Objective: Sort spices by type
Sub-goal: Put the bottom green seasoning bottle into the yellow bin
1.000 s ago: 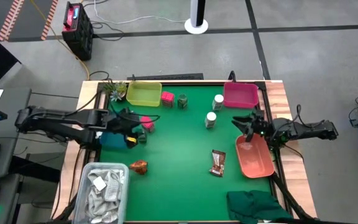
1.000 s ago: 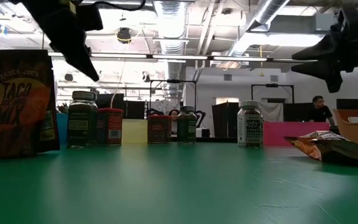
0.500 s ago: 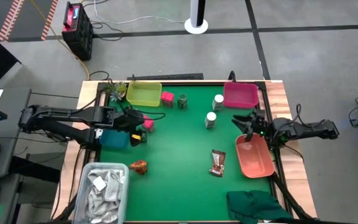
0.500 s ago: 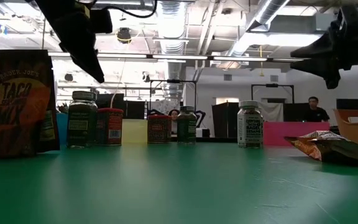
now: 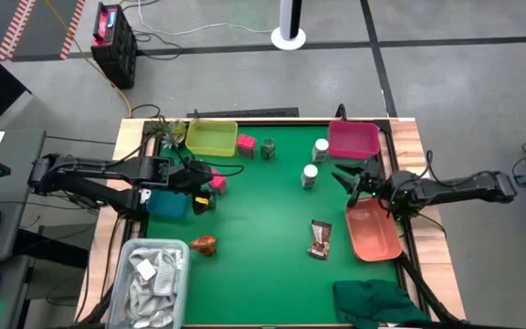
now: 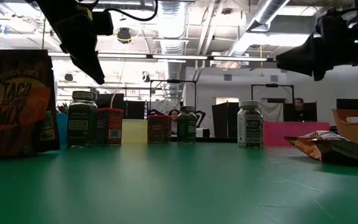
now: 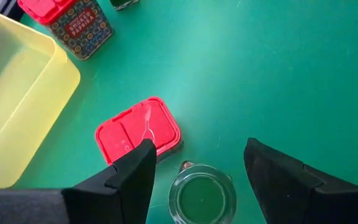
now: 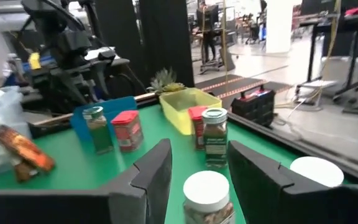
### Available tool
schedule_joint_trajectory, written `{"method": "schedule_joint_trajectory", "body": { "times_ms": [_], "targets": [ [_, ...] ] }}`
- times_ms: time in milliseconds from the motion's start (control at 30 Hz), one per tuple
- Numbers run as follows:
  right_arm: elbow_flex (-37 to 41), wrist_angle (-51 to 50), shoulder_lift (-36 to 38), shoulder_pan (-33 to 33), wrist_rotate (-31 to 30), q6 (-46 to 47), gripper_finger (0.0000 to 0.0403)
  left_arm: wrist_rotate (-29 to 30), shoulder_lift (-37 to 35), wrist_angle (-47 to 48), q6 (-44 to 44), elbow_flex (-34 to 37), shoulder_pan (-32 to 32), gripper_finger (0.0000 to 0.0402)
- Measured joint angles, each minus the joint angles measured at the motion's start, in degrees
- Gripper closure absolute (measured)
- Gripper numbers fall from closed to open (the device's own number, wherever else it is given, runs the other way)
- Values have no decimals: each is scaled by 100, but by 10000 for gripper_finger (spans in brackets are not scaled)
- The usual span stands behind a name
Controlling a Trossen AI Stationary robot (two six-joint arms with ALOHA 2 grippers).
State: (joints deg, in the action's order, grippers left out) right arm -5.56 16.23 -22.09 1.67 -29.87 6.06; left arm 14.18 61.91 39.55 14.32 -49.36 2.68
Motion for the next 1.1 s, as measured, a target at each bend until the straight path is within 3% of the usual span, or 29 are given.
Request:
{"method": "schedule_joint_trajectory", "body": {
  "times_ms": [233,433,533,667,867,1100],
  "targets": [
    [-5,1147,-962,-315,1039,-493,199,8,0,89,12,0,0,153],
    [-198,1233,-1636,-411,1052,-464,140,10,3,889,134,0,0,90],
    [-300,1284,-1957,-409,1052,-422,122,158,7,862,151,0,-1,73],
    [-521,1299,-2317,-409,1052,-447,115,245,7,851,143,22,0,70],
    [-1036,871,-2650,-413,1052,-658,116,-214,7,667,422,244,-35,70],
    [-1508,191,-2978,-487,1078,-741,116,-70,11,225,324,488,-142,70]
  ]
}}
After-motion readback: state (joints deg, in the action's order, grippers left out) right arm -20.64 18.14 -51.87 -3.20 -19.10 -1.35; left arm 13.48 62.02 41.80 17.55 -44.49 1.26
